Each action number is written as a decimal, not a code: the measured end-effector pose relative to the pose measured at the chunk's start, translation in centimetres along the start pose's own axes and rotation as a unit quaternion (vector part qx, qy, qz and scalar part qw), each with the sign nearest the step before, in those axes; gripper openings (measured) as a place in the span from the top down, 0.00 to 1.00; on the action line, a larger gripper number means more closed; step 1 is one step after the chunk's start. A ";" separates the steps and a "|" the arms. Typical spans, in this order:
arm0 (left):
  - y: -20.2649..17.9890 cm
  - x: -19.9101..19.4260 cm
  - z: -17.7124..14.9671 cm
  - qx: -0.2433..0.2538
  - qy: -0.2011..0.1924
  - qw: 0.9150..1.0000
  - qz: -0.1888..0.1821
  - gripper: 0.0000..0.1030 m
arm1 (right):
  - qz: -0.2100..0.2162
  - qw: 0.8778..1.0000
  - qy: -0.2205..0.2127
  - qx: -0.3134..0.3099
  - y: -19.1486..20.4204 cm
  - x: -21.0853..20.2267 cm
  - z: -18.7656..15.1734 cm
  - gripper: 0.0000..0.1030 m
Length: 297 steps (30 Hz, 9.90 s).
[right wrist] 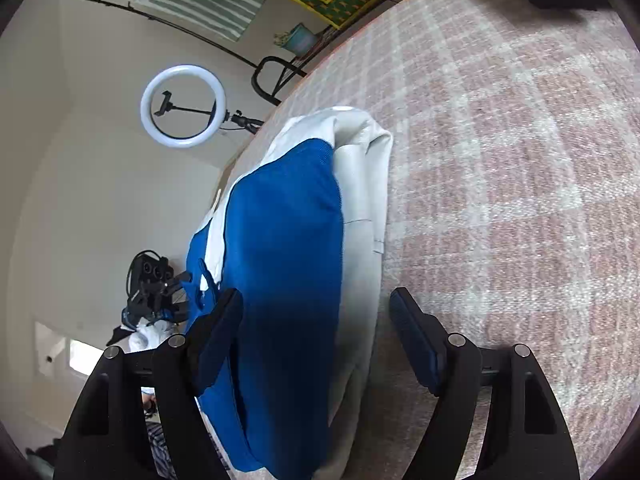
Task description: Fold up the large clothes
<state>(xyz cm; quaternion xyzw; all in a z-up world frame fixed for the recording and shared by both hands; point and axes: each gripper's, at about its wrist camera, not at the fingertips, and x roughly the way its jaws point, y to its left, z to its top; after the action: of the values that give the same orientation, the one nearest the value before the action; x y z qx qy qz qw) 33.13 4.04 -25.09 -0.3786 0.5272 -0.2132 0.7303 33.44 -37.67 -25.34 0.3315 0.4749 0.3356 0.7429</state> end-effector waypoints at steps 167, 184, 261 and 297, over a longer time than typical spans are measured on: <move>-47.0 3.0 -12.8 0.442 -0.194 0.873 0.065 0.32 | -0.451 0.817 -0.312 -0.178 18.7 -30.2 3.7 0.47; -39.5 -4.5 -18.0 0.450 -0.215 0.862 0.086 0.32 | -0.487 0.788 -0.335 -0.172 24.6 -24.0 -5.0 0.19; -32.1 -1.6 -18.8 0.468 -0.199 0.842 0.180 0.00 | -0.501 0.792 -0.322 -0.135 19.5 -16.3 -8.1 0.17; -32.1 -1.5 -19.0 0.464 -0.203 0.843 0.180 0.00 | -0.500 0.793 -0.321 -0.133 19.5 -16.2 -8.2 0.17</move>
<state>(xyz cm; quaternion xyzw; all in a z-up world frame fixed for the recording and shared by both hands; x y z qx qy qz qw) 17.74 -21.07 -2.17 0.0713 0.2653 -0.2163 0.9369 16.96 -38.62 -4.35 0.0343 0.2591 -0.1492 0.9536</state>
